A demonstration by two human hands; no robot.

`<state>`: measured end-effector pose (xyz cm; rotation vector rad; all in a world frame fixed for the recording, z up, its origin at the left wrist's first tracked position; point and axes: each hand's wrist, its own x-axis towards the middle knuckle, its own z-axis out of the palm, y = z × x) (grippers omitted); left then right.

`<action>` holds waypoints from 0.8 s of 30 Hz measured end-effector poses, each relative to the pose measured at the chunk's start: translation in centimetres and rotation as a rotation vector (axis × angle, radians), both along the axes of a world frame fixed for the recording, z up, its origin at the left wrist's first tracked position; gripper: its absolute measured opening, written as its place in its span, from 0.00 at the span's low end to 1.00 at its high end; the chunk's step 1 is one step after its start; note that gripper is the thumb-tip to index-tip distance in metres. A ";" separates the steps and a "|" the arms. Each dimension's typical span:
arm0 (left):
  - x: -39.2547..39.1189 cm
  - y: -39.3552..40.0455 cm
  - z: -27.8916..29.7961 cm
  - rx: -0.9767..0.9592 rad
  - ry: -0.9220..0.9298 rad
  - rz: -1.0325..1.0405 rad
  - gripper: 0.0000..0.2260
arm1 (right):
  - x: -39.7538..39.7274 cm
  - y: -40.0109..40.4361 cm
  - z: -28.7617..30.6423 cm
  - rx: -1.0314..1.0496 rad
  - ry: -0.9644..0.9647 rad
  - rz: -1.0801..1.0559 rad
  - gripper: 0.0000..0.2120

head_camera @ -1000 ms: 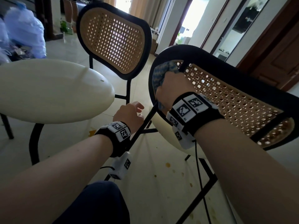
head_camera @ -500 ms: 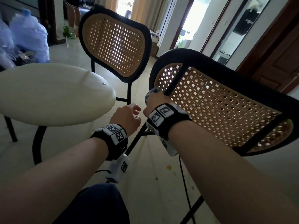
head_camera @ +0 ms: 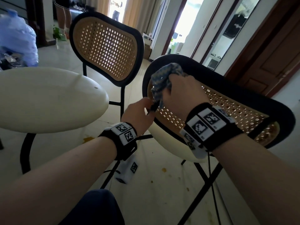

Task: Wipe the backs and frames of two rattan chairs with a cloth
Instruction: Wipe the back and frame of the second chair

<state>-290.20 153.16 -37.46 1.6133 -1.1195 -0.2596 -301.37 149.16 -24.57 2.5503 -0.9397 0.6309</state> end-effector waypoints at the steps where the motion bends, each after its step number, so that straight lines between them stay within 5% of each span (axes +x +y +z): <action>1: -0.2 -0.2 0.4 -0.008 0.003 -0.006 0.09 | -0.5 0.0 -0.4 0.020 -0.037 0.022 0.05; 8: -1.7 -1.7 0.8 -0.094 -0.055 0.007 0.12 | -4.8 -1.3 -2.7 0.192 -0.268 0.010 0.10; 13: -2.3 -3.2 0.5 -0.103 -0.074 0.116 0.14 | -7.4 -1.5 -4.4 0.117 -0.402 -0.003 0.14; 19: -1.5 -4.3 -0.1 -0.118 -0.221 0.194 0.13 | -9.2 -1.5 -6.4 0.222 -0.762 -0.053 0.10; 24: -1.3 -4.5 -0.9 -0.127 -0.252 0.229 0.08 | -5.2 -0.8 -5.3 0.420 -0.644 0.070 0.10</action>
